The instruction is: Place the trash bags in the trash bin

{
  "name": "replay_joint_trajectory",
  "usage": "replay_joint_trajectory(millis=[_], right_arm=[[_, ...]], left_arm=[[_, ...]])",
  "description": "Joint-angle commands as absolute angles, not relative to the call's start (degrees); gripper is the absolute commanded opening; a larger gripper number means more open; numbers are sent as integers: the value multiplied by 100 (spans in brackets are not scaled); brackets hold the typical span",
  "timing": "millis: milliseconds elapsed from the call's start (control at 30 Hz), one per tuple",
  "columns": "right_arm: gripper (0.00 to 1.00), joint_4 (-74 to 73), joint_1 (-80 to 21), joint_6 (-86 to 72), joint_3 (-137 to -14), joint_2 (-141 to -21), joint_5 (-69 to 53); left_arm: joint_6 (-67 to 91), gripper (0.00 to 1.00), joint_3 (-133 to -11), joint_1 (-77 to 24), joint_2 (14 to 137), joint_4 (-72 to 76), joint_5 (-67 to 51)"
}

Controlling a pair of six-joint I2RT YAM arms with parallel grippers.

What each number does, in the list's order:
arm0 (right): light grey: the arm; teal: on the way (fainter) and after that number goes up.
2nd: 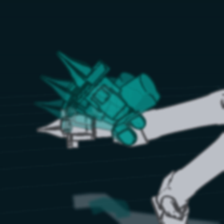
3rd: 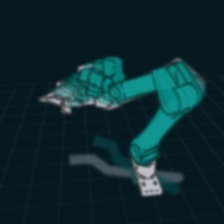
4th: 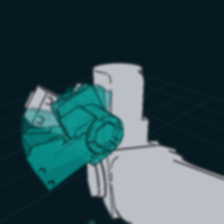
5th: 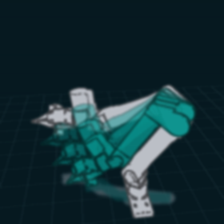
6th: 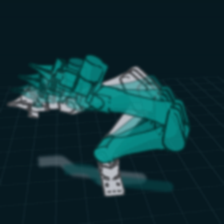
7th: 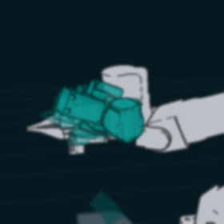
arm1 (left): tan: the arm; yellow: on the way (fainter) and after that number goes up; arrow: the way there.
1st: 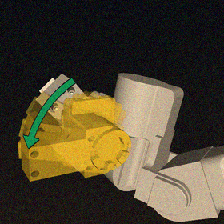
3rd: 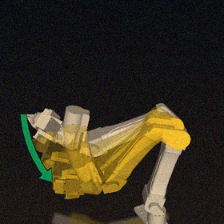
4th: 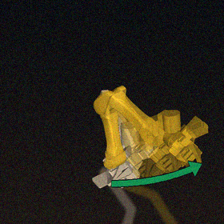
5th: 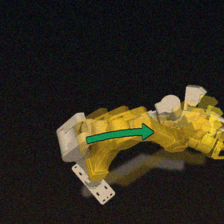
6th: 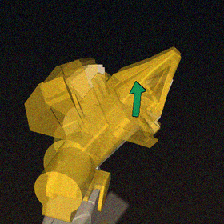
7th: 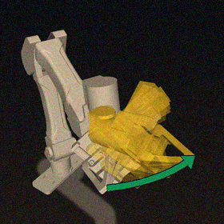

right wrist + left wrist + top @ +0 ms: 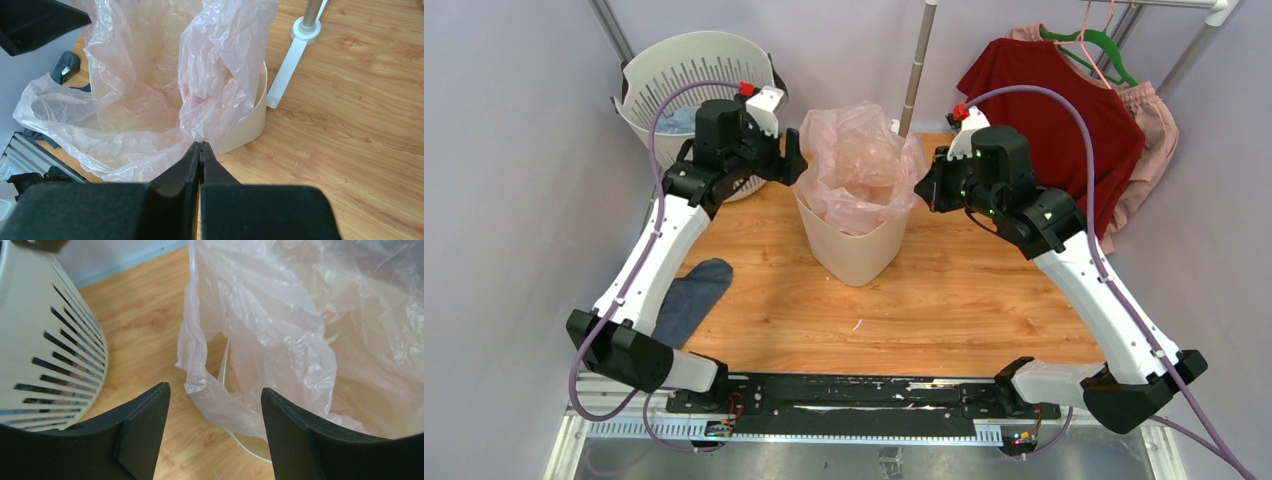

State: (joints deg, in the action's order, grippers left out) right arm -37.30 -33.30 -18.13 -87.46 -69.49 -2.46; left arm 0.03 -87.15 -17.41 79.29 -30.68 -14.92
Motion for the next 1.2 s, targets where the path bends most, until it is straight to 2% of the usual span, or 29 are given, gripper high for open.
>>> replay_joint_trajectory(millis=[0,100,167,233,333,367,867,1167], right_arm=[[0,-3742,-3234,-1723,-8660,-6821,-300],[0,-3742,-3235,-1717,-8644,-6811,-303],[0,-3743,-3234,-1708,-8631,-6811,-299],[0,-3738,-3228,-1690,-8618,-6803,-311],[0,-3744,-3204,-1684,-8577,-6776,-289],[0,-3744,-3193,-1687,-8573,-6770,-298],[0,-3649,-2988,-1670,-8090,-6408,-85],[0,-3489,-2514,-1775,-7404,-5937,244]], left_arm=[[163,72,-8449,-1688,7949,-2988,-1558],[239,68,-8326,-1687,8012,-2953,-1638],[282,62,-8302,-1681,8044,-2936,-1639],[342,45,-8331,-1666,8064,-2934,-1625],[415,7,-8420,-1635,8056,-3030,-1598],[438,1,-8427,-1627,8025,-3066,-1582],[932,0,-7919,-1424,6873,-3453,-774],[1010,0,-7518,-1356,6567,-3561,-368]])
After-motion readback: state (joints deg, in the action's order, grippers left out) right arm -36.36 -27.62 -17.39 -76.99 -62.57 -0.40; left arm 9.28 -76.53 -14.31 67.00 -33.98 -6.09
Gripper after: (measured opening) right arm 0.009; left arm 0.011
